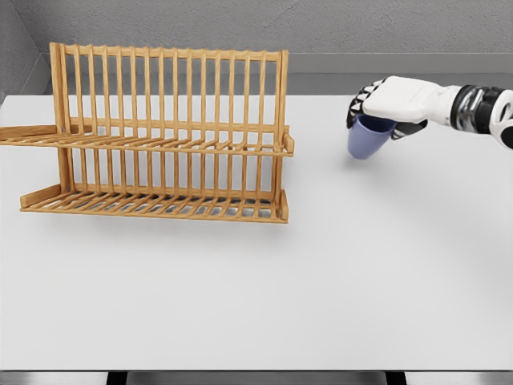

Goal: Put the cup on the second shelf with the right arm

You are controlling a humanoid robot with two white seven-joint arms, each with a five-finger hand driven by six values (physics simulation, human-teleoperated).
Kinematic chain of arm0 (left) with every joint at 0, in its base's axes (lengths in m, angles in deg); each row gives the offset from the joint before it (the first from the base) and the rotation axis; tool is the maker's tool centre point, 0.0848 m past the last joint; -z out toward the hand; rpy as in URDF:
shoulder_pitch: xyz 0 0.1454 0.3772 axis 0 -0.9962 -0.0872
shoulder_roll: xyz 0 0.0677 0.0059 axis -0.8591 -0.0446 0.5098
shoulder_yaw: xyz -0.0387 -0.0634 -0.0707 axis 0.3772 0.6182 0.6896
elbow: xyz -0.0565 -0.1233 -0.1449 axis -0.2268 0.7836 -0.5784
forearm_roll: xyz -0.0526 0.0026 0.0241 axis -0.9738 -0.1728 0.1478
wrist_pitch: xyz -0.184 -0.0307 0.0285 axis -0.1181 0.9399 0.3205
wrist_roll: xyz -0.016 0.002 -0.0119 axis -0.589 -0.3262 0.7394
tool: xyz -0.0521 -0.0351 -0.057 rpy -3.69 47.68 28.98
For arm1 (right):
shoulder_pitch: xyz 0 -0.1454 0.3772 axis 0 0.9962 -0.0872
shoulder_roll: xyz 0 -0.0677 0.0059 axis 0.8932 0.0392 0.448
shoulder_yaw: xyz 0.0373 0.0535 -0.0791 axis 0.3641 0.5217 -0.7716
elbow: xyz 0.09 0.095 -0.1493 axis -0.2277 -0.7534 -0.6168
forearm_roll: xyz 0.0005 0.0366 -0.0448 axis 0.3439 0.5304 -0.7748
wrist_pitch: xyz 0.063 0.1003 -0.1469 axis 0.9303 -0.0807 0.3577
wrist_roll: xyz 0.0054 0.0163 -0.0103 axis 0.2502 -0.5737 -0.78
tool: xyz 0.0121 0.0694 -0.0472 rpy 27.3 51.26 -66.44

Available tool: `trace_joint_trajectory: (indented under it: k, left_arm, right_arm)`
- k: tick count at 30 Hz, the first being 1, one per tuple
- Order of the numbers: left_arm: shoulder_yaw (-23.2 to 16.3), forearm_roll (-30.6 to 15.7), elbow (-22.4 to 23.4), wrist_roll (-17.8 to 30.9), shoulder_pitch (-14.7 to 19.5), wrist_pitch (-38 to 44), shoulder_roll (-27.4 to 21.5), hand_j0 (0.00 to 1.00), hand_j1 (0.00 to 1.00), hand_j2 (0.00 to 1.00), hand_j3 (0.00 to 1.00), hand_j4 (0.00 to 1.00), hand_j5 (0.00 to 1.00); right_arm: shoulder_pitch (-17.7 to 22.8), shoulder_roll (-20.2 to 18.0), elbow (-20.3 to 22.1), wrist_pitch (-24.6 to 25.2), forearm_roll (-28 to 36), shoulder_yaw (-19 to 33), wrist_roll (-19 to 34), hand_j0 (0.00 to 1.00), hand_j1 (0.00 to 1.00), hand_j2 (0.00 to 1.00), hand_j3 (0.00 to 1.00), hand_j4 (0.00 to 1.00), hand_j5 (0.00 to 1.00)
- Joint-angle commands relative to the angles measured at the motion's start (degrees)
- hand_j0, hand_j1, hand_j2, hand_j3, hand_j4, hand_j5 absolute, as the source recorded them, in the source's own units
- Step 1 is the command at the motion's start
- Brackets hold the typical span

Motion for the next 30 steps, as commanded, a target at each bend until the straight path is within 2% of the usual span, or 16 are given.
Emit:
trace_joint_trajectory:
  k: [1,7,9,14,21,30]
  left_arm:
    - [0.00,-0.06,0.01,0.01,0.00,0.00,0.00,1.00,1.00,1.00,1.00,1.00,1.00]
    - [0.00,-0.06,0.01,0.01,-0.09,0.00,0.00,1.00,1.00,1.00,1.00,1.00,1.00]
    - [0.00,-0.06,0.01,0.01,-0.09,0.00,0.00,1.00,1.00,1.00,1.00,1.00,1.00]
    - [0.00,0.03,0.01,0.01,-0.09,0.00,0.00,1.00,1.00,1.00,1.00,1.00,1.00]
    - [0.00,-0.06,0.01,0.01,-0.09,0.00,0.00,1.00,1.00,1.00,1.00,1.00,1.00]
    - [0.00,-0.06,0.01,0.01,-0.09,0.00,0.00,1.00,1.00,1.00,1.00,1.00,1.00]
  right_arm:
    - [0.00,-1.09,0.08,0.00,0.12,0.08,-0.02,0.64,0.64,0.64,0.64,0.64,0.64]
    - [-1.32,-2.06,0.17,-0.79,0.12,0.87,-0.02,0.64,0.64,0.64,0.64,0.64,0.64]
    - [-1.58,-2.94,3.33,-0.09,0.12,0.87,0.07,0.64,0.64,0.64,0.64,0.64,0.64]
    - [-1.49,-3.12,4.39,-0.44,0.21,2.54,0.16,0.64,0.64,0.64,0.64,0.64,0.64]
    - [-1.58,-4.08,9.66,0.09,0.21,3.33,0.25,0.64,0.64,0.64,0.64,0.64,0.64]
    - [-1.58,-5.67,13.35,-0.09,0.21,5.44,0.25,0.65,0.65,0.65,0.65,0.65,0.65]
